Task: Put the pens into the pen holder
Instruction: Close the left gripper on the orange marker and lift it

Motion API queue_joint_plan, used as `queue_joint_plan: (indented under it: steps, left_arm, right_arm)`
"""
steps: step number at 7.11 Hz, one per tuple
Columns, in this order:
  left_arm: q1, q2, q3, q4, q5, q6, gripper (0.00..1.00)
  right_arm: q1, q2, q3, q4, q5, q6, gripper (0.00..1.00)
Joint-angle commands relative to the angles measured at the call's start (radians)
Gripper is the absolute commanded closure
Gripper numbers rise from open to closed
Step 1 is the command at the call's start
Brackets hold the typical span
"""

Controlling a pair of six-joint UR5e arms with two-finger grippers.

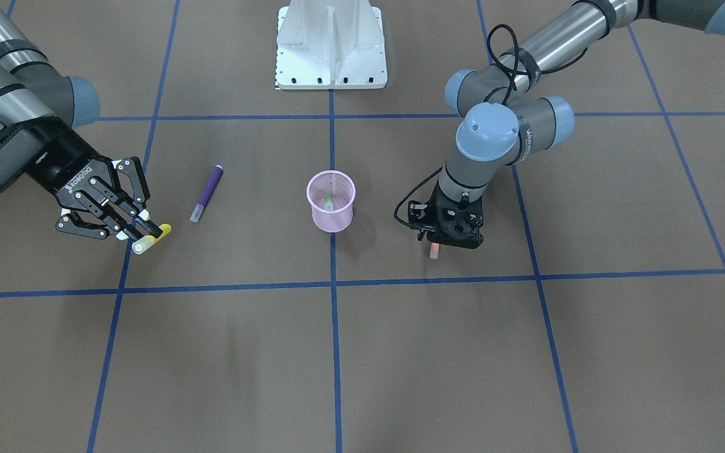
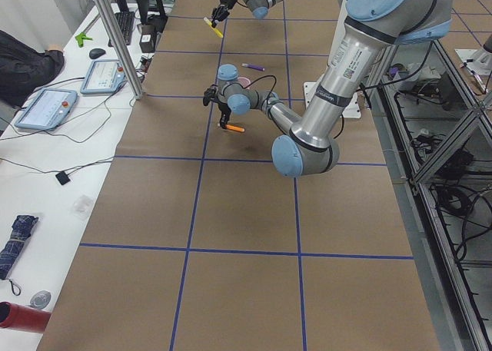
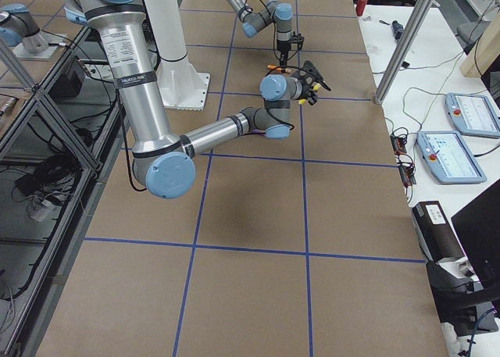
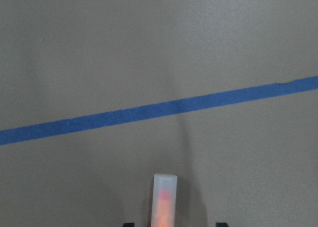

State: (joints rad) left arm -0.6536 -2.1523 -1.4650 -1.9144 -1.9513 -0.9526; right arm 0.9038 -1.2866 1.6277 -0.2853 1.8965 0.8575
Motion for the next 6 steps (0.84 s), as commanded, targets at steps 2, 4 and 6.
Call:
queue_joint_plan:
  steps: [2,4,6]
  left_arm:
    - [0.002,0.005,0.000,0.000,0.000,0.002,0.45]
    - [0.003,0.006,0.002,0.000,0.002,0.002,0.47]
    - [0.005,0.006,0.009,0.000,0.002,0.002,0.48]
  right_arm:
    - [-0.002,0.004,0.000,0.000,-0.001,0.000,1.00]
    - [-0.002,0.006,0.000,0.000,-0.001,0.000,1.00]
    - [-0.002,0.012,-0.003,0.000,-0.001,0.000,1.00]
